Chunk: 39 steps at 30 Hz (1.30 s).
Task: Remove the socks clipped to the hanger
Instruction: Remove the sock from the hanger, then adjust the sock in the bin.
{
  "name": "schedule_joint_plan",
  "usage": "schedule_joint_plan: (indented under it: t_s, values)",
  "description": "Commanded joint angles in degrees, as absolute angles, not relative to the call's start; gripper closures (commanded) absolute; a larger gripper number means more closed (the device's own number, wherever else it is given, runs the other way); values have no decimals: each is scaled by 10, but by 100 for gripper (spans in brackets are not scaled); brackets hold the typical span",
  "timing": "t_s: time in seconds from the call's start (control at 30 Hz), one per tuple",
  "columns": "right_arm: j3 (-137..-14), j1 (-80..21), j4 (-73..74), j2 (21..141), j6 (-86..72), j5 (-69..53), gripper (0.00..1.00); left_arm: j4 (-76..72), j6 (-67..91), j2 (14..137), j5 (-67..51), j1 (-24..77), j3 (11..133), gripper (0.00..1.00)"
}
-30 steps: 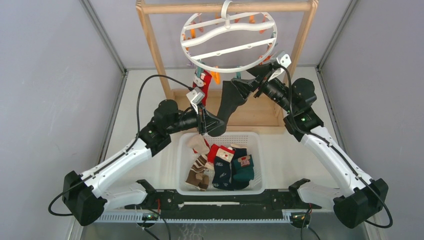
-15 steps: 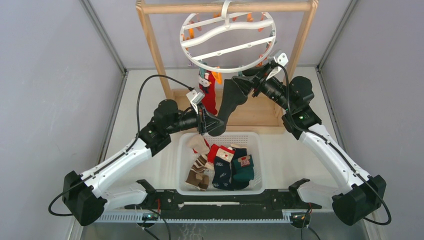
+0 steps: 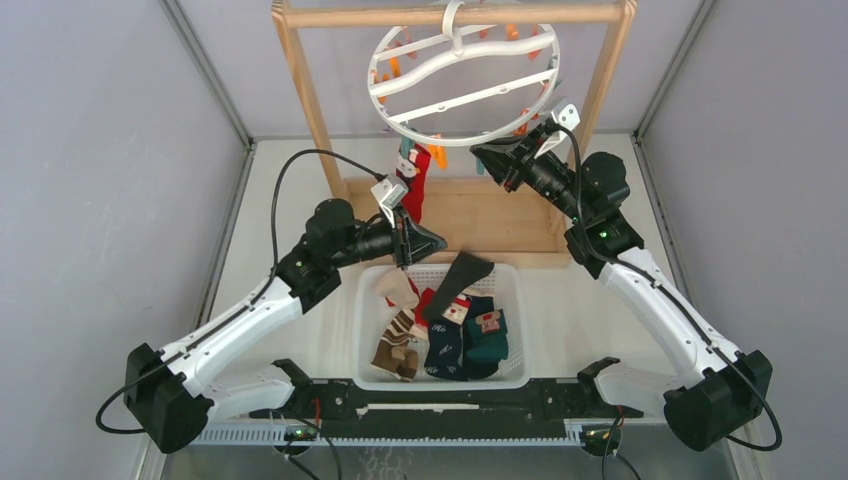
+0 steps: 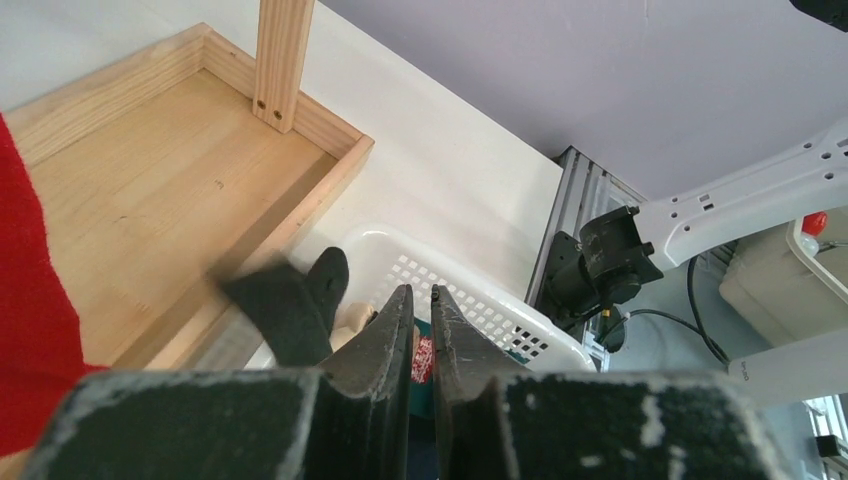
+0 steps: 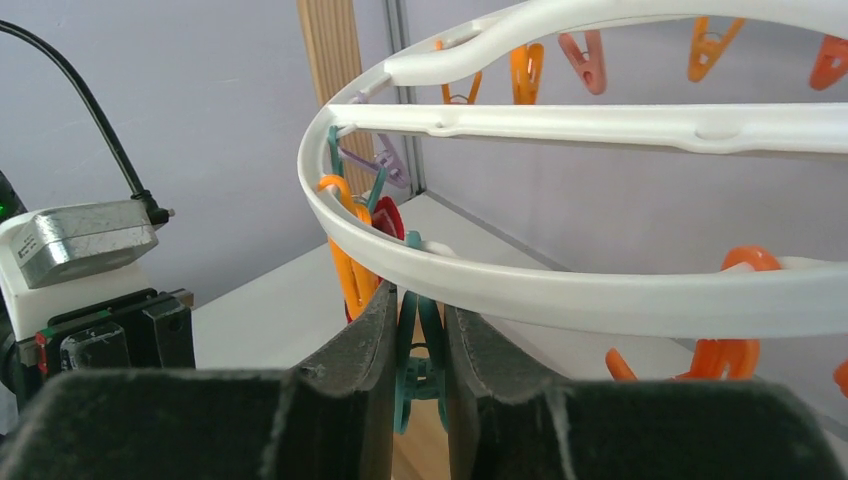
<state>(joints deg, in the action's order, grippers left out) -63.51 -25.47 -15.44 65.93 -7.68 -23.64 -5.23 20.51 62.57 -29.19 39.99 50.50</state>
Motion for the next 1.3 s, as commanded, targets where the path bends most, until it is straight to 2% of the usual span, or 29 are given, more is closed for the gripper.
schedule_joint_plan:
  t_s: [0.0,0.17,0.23,0.3,0.47,0.53,0.6,0.67,0.77,0.9,1.1,1.27]
  values:
    - [-664,-253,-168,652,-78,-240,85,-81,212,601,-311,397,514,85]
    - [-659,-253,-164,651,-82,-240,83,-105,239,585,-324,398,489,84]
    - [-657,-254,-162,648,-84,-238,78,-105,241,579,-322,398,479,84]
    - [-654,-254,-155,645,-88,-230,55,-104,239,576,-318,398,470,84]
    - [-637,-255,-129,626,-90,-204,32,-89,234,577,-289,399,453,79]
    - [-625,-256,-111,614,-94,-186,32,-75,231,580,-264,402,451,72]
    - [-613,-256,-90,601,-102,-171,31,-54,222,583,-231,409,450,56]
    - [-601,-259,-63,587,-109,-154,30,-36,211,587,-198,421,449,46]
    - [-577,-269,-22,563,-119,-123,30,-7,197,600,-141,438,454,38]
    - [-536,-284,25,530,-141,-89,30,33,179,629,-64,472,473,34]
    - [-485,-287,74,484,-166,-69,29,104,152,718,109,549,531,33]
    - [-457,-284,97,448,-167,-74,28,138,143,794,207,596,583,33]
